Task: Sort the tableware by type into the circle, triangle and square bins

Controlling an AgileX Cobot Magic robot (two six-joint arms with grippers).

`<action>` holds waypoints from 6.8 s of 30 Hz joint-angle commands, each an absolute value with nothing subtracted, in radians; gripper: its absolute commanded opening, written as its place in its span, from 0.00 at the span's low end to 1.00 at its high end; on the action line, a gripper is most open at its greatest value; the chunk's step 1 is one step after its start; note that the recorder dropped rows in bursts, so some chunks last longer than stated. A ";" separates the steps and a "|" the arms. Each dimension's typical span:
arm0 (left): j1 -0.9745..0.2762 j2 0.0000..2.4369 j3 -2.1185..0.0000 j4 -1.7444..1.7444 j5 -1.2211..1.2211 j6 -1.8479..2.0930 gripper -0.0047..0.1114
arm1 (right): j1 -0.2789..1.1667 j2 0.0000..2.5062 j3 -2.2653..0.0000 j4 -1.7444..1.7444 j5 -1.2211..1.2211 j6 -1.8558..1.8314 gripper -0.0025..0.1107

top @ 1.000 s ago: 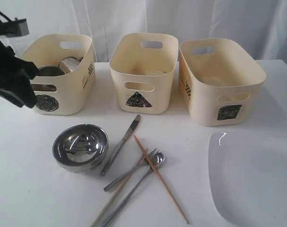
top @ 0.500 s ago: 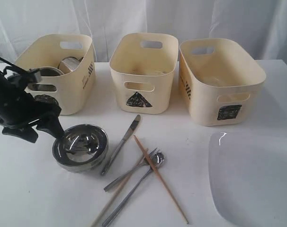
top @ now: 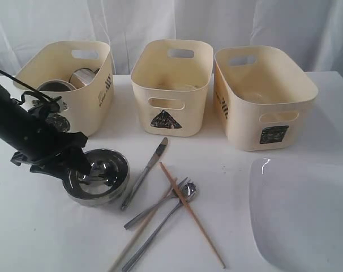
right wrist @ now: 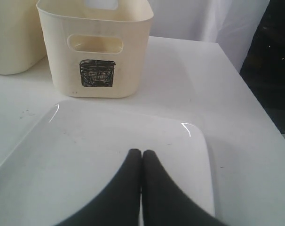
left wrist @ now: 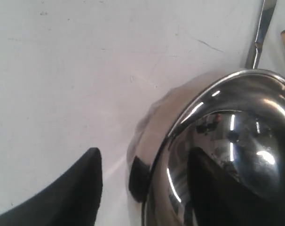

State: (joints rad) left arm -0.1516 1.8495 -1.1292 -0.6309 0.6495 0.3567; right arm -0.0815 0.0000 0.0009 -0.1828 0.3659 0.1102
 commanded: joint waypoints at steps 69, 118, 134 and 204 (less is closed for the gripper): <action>-0.151 1.606 -1.468 0.032 0.363 0.202 0.45 | -0.088 0.000 0.000 -0.188 0.357 0.110 0.02; 0.067 0.340 -0.325 0.054 0.493 -0.181 0.04 | -0.088 0.000 0.000 -0.188 0.357 0.110 0.02; 0.069 0.217 -0.056 0.113 0.292 -0.214 0.04 | -0.088 0.000 0.000 -0.188 0.357 0.110 0.02; 0.081 0.000 0.000 -0.059 0.236 0.109 0.04 | -0.001 1.228 -0.972 0.305 0.925 -0.361 0.02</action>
